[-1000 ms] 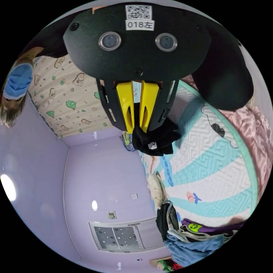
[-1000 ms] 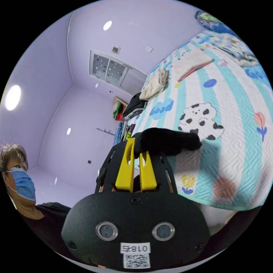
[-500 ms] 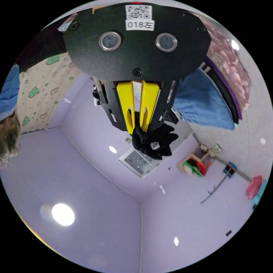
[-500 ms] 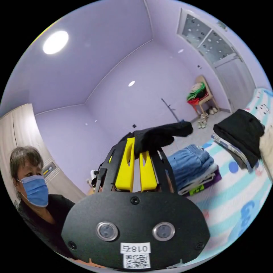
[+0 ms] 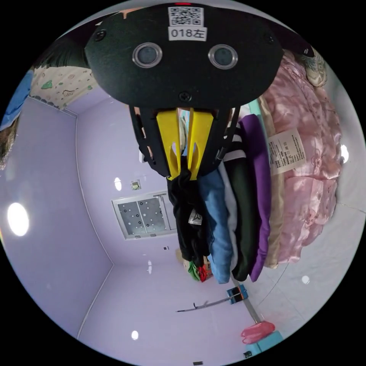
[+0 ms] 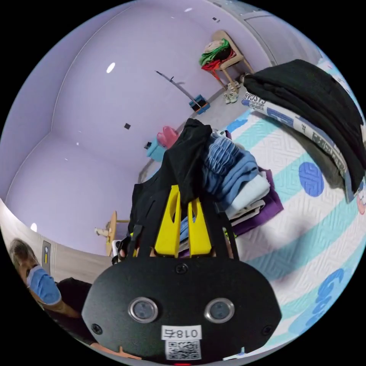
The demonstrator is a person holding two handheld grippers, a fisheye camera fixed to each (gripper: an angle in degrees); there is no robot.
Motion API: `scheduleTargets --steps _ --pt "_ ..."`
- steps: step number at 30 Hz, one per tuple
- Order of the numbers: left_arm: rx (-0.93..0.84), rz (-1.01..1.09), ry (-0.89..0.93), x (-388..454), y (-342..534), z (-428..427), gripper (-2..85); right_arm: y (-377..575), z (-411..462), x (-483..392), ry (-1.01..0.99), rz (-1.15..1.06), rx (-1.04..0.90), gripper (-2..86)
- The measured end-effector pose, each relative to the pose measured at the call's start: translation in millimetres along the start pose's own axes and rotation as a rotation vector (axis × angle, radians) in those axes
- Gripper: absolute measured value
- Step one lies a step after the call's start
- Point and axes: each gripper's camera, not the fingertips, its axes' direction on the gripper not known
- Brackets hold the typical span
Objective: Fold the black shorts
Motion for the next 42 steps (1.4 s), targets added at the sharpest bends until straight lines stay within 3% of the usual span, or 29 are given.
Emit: scheduleTargets --steps 4,7,11,13,15,18,20,22,24,27,30,33,38,42 --pt "-0.046 -0.080 0.038 -14 -14 4 0.2 -3 10 2 0.085 0.127 -0.048 6.0" --pt "0.039 -0.121 0.074 -18 -9 -30 -0.6 22 -5 12 0.042 0.239 0.059 7.5" --pt "0.148 0.188 0.043 56 -35 -56 -0.9 67 -43 -16 0.173 0.216 0.302 6.4" --pt "0.118 0.345 0.070 106 -77 -26 -0.9 84 -54 -35 0.190 0.143 0.421 5.4" --pt "0.036 0.373 0.065 126 -118 19 -1.0 92 -53 -53 0.168 0.062 0.473 4.3" --pt "-0.143 0.326 -0.063 125 -175 111 -1.0 77 -23 -64 0.016 -0.038 0.338 3.1" --pt "-0.218 0.271 -0.161 111 -196 150 -1.0 67 3 -47 0.190 0.114 0.213 0.4" --pt "-0.210 0.191 -0.102 98 -209 170 -1.0 74 1 -36 0.304 0.151 0.221 -0.1" --pt "-0.210 0.151 -0.051 105 -211 184 -1.0 87 -12 -34 0.293 0.153 0.271 -0.1" --pt "-0.216 0.263 0.085 153 -199 198 -1.0 122 -47 -58 0.241 0.032 0.335 0.2" --pt "-0.290 0.484 0.222 240 -147 207 -1.0 193 -87 -99 0.344 -0.120 0.350 1.5" --pt "-0.488 0.695 0.201 324 -44 236 -1.0 302 -112 -123 0.557 -0.157 0.291 3.0" --pt "-0.900 0.703 0.254 413 151 333 -1.0 521 -161 -112 0.869 0.145 0.235 3.6" --pt "-1.175 0.756 0.052 471 325 432 -1.0 630 -196 -100 1.062 0.418 0.231 4.0"
